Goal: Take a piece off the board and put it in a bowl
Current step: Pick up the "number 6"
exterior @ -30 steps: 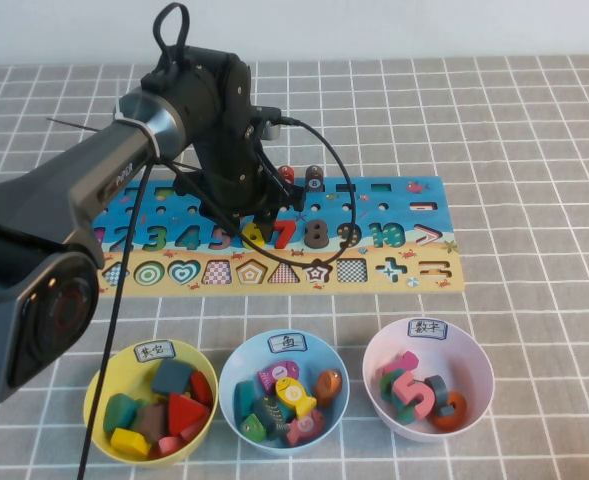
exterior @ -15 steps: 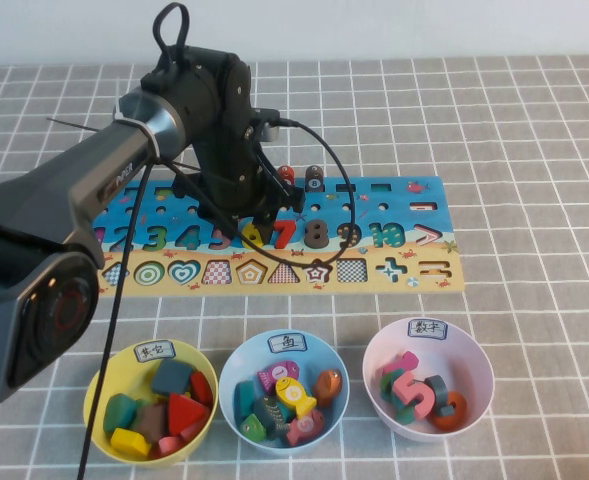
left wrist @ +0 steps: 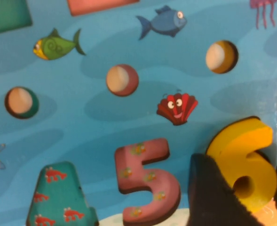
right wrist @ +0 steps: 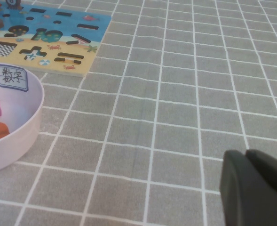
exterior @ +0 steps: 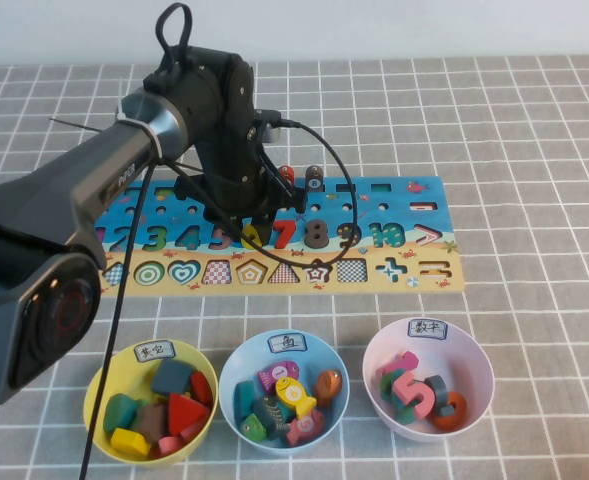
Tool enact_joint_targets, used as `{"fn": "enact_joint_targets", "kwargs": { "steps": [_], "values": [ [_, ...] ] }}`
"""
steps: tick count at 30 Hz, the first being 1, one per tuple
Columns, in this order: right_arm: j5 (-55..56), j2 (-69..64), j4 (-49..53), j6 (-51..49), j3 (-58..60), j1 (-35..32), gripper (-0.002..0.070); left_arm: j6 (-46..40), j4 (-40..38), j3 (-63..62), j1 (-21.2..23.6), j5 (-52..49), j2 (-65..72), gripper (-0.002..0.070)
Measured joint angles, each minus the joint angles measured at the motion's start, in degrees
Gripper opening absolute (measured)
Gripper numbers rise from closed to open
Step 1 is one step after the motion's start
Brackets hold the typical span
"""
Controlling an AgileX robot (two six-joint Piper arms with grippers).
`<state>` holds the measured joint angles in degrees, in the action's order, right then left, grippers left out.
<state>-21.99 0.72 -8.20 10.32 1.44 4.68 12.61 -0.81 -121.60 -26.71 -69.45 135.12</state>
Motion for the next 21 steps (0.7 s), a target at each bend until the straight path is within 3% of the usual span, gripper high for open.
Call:
{"fn": "enact_joint_targets", "kwargs": {
  "steps": [21],
  "values": [
    [0.0,0.1,0.0,0.0,0.0,0.0,-0.0017,-0.8,0.0,0.0,0.0,0.0,0.0,0.0235]
  ]
}}
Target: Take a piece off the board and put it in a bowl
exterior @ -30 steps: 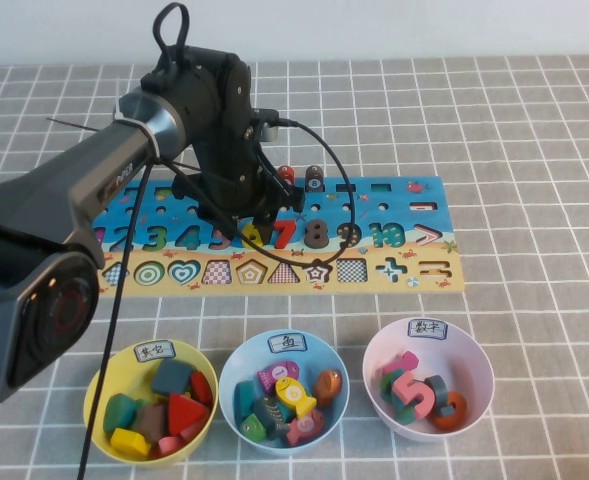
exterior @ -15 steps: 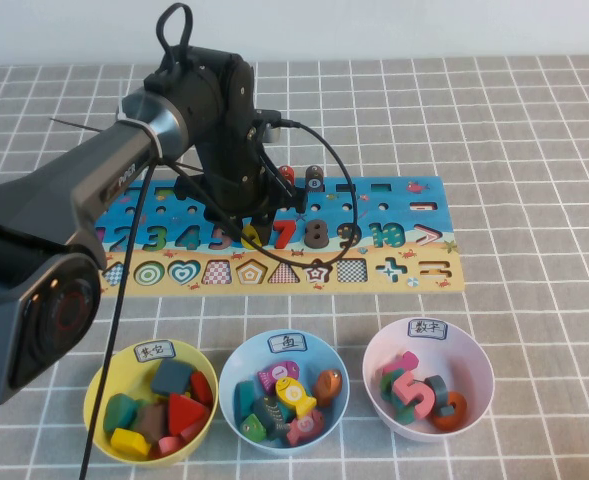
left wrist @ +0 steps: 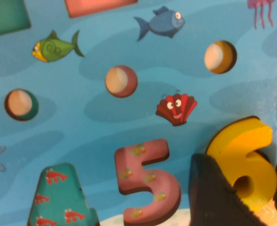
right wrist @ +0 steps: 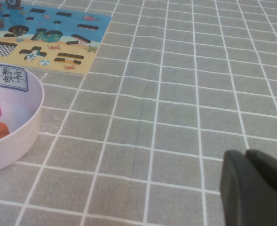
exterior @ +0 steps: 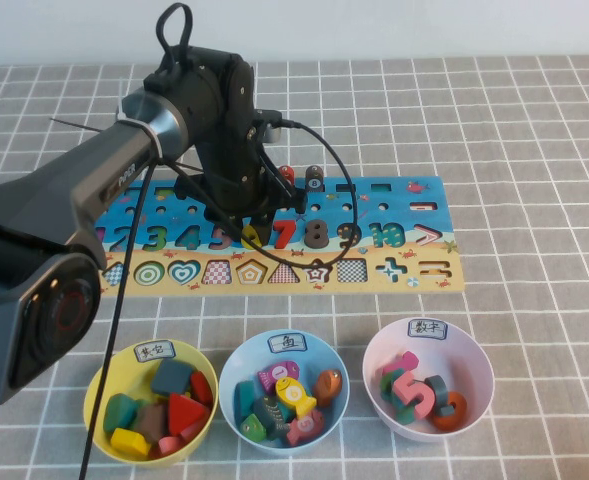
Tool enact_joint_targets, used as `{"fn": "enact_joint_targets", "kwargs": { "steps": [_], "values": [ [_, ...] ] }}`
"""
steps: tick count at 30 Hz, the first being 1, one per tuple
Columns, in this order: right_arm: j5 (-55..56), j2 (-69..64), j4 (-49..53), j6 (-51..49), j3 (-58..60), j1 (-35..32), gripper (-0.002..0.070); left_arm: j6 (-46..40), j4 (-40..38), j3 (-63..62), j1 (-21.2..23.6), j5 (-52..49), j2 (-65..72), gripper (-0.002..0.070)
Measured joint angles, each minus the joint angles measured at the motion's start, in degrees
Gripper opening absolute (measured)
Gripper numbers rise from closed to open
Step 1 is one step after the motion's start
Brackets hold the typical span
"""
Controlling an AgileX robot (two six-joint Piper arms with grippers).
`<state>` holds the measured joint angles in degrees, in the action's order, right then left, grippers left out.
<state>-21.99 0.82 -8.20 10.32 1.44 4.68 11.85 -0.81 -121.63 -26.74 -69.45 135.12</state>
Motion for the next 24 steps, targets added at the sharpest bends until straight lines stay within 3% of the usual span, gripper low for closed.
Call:
{"fn": "enact_joint_targets", "kwargs": {
  "steps": [24],
  "values": [
    [0.0,0.0,0.0,0.0,0.0,0.0,-0.0017,-3.8,0.1,-4.6,-0.8,-1.1,-4.8,0.0234]
  ]
}}
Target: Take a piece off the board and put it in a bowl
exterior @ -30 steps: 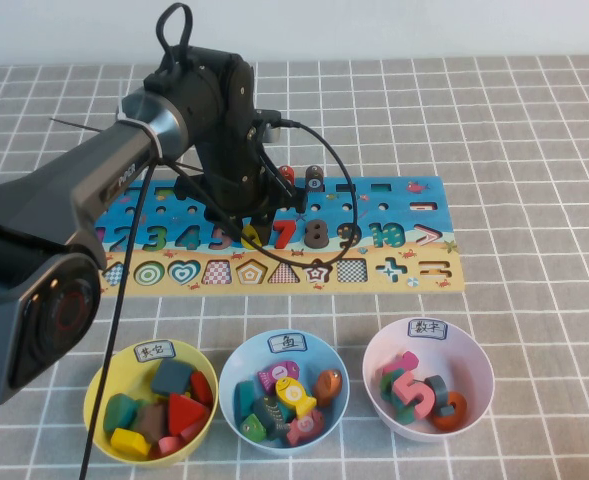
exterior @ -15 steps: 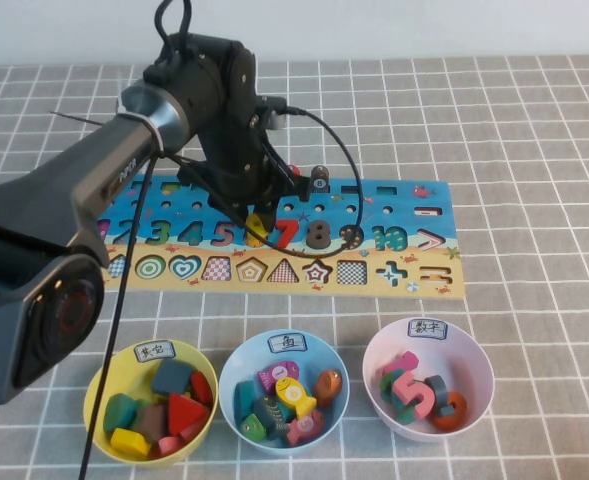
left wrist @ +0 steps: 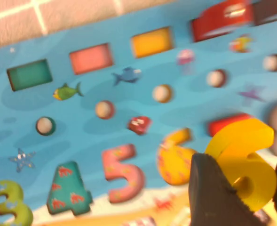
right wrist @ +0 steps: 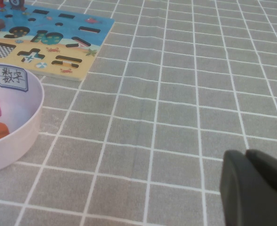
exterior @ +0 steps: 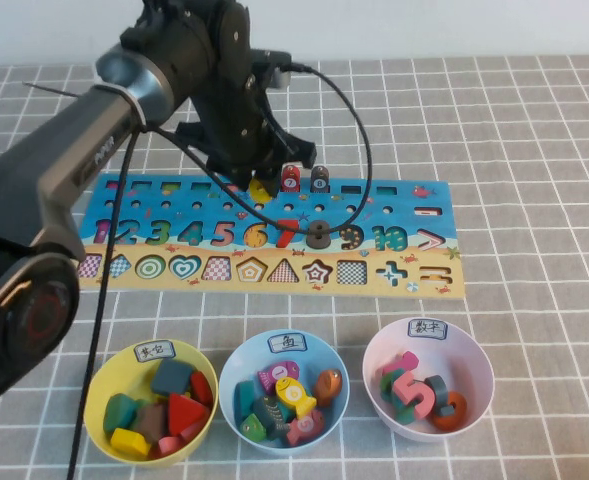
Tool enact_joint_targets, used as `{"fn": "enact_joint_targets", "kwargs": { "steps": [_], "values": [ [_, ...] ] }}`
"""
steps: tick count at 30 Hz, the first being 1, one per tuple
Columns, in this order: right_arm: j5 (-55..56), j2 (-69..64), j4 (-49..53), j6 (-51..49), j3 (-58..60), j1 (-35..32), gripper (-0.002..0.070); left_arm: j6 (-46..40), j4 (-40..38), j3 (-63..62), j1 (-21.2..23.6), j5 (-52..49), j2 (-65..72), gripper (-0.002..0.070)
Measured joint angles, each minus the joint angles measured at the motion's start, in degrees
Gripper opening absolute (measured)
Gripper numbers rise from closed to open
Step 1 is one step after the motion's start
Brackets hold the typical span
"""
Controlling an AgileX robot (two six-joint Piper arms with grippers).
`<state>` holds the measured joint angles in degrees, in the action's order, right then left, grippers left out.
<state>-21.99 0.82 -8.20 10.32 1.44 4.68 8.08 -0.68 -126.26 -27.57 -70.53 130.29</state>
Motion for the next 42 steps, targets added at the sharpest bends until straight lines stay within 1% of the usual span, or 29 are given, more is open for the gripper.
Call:
{"fn": "enact_joint_targets", "kwargs": {
  "steps": [6,12,19,22,27,30,36,42],
  "values": [
    [0.0,0.0,0.0,0.0,0.0,0.0,-0.0017,-3.0,0.7,6.1,-3.3,0.0,-8.5,0.0234],
    [0.0,0.0,0.0,0.0,0.0,0.0,-0.0017,-5.2,0.7,18.3,-7.5,-0.1,-18.8,0.0234],
    [0.0,0.0,0.0,0.0,0.0,0.0,-0.0017,-5.0,0.7,31.9,-14.1,-0.3,-27.2,0.0234],
    [0.0,0.0,0.0,0.0,0.0,0.0,-0.0017,-4.6,0.7,35.6,-18.4,-0.3,-28.5,0.0234],
    [0.0,0.0,0.0,0.0,0.0,0.0,-0.0017,-4.4,-0.4,36.9,-26.0,0.0,-27.7,0.0234],
    [0.0,0.0,0.0,0.0,0.0,0.0,-0.0017,-4.4,-1.0,36.9,-29.3,2.1,-26.0,0.0234],
    [0.0,0.0,0.0,0.0,0.0,0.0,-0.0017,-4.3,-4.7,36.6,-32.5,5.6,-22.6,0.0233],
    [0.0,0.0,0.0,0.0,0.0,0.0,-0.0017,-3.1,-5.5,31.8,-33.6,5.8,-19.0,0.0233]
  ]
}}
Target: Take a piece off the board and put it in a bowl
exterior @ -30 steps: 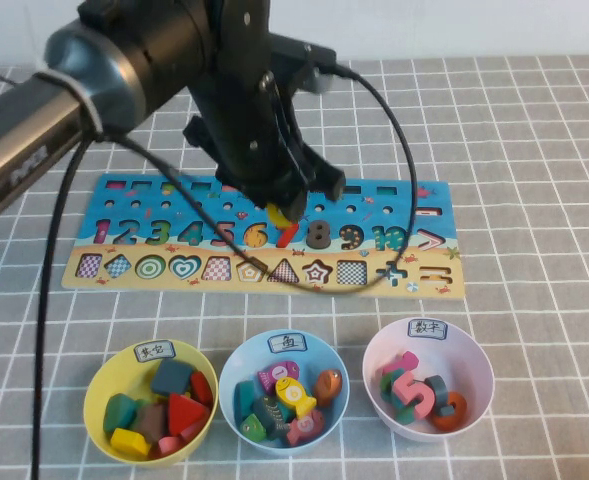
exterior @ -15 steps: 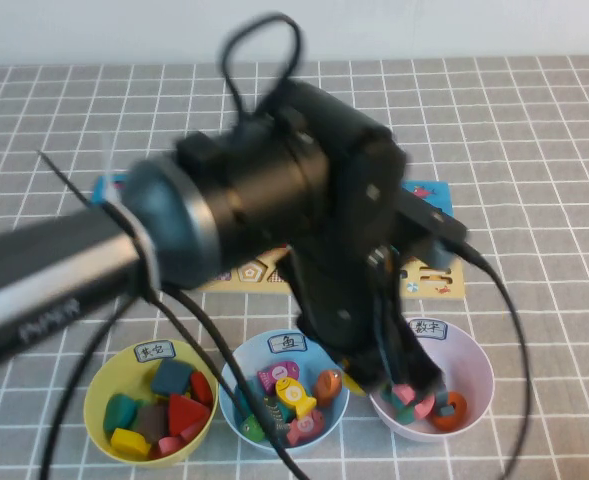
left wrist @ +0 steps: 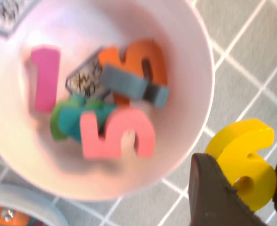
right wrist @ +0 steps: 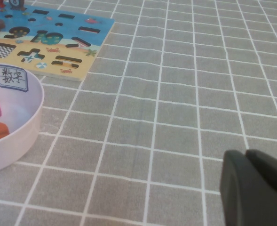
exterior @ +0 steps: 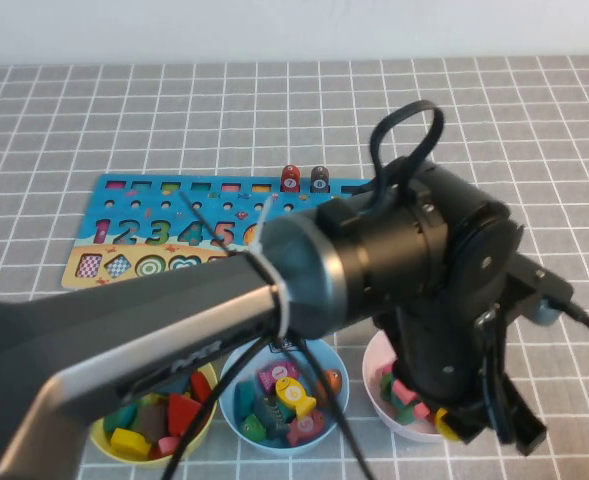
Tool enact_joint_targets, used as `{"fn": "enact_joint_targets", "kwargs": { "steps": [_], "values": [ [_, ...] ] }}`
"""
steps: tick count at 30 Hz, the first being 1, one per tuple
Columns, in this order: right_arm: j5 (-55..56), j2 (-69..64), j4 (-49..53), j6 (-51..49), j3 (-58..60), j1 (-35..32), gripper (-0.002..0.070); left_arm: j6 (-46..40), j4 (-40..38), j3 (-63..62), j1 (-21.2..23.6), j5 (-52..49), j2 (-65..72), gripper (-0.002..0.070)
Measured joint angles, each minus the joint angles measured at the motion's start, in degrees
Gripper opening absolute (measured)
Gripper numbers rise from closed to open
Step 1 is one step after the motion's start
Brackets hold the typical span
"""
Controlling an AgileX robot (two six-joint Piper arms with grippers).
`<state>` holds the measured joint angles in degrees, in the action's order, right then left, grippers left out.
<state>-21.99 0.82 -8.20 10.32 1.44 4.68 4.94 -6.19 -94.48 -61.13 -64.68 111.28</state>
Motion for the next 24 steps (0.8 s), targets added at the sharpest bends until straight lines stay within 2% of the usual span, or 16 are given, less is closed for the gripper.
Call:
{"fn": "enact_joint_targets", "kwargs": {
  "steps": [12,19,21,24],
  "values": [
    [0.0,0.0,0.0,0.0,0.0,0.0,-0.0017,0.6,1.5,-9.8,0.1,-2.2,5.6,0.0233],
    [0.0,0.0,-0.1,0.0,0.0,0.0,-0.0017,2.2,0.6,-11.0,3.6,-3.1,7.8,0.0233],
    [0.0,0.0,-0.1,0.0,0.0,0.0,-0.0017,5.6,0.5,-11.2,4.6,-3.2,8.2,0.0233],
    [0.0,0.0,-0.1,0.0,0.0,0.0,-0.0017,15.1,0.2,-11.5,5.0,-3.0,8.5,0.0233]
  ]
}}
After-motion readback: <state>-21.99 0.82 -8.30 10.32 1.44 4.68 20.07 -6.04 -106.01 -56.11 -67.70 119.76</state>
